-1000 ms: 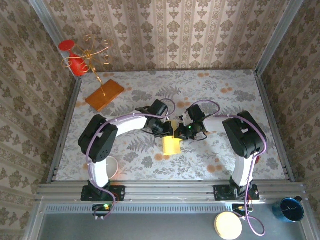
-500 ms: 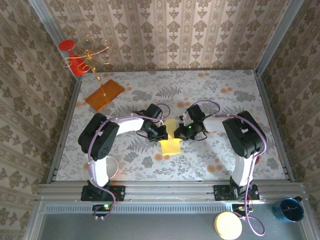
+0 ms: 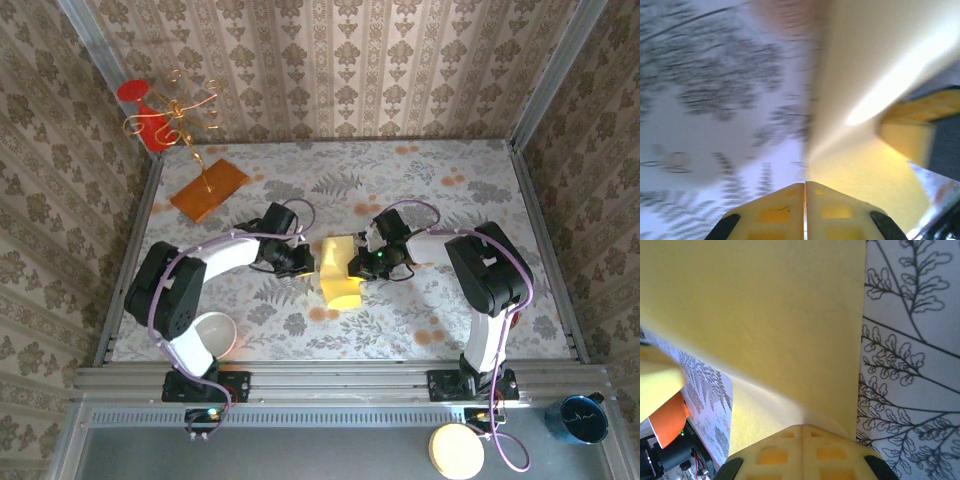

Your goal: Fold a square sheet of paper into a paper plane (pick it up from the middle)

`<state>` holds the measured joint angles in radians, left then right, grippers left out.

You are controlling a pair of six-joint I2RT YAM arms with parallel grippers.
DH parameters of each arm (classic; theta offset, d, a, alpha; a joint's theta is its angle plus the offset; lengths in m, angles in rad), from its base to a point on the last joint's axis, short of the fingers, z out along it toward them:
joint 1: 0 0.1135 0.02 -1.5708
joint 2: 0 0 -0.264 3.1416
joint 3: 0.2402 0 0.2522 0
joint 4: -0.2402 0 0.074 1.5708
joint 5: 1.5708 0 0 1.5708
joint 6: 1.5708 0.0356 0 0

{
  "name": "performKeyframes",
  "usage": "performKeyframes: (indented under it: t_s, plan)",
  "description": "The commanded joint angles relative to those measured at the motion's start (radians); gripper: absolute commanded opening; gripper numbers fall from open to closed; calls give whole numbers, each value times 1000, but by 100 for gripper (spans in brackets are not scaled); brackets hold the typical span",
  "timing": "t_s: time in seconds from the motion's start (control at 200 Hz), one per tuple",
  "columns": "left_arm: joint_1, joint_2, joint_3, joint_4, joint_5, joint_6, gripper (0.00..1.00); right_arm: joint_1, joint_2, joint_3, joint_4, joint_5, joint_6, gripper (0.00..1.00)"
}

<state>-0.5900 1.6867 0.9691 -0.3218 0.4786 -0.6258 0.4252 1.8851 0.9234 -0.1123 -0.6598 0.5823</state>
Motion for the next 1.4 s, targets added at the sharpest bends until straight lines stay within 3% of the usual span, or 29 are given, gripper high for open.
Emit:
performKeyframes:
  t_s: [0.0, 0.175, 0.425, 0.67, 0.845, 0.935, 1.01, 1.165, 1.396]
  plan:
    - [-73, -2, 20, 141, 25, -54, 10, 0, 92, -83, -213, 233, 17, 2]
    - [-117, 142, 86, 207, 35, -101, 10, 0, 100, -91, -200, 226, 22, 2]
    - [-89, 222, 50, 236, -10, -116, 10, -2, 95, -106, -200, 240, 22, 2]
    - [71, 136, -170, 375, -17, -133, 10, -17, 113, -123, -210, 261, 17, 2]
    - [161, 23, -232, 416, 24, -94, 10, -19, 106, -120, -210, 257, 19, 2]
    - [141, -19, -216, 452, 49, -102, 10, -18, 99, -120, -207, 253, 22, 2]
    - [66, -30, -187, 484, 54, -115, 10, -19, 97, -119, -207, 253, 22, 2]
    - [-32, 61, -101, 518, 56, -153, 10, -19, 106, -123, -201, 250, 25, 2]
    - [-37, 218, -57, 633, 106, -224, 10, -20, 119, -123, -196, 240, 20, 2]
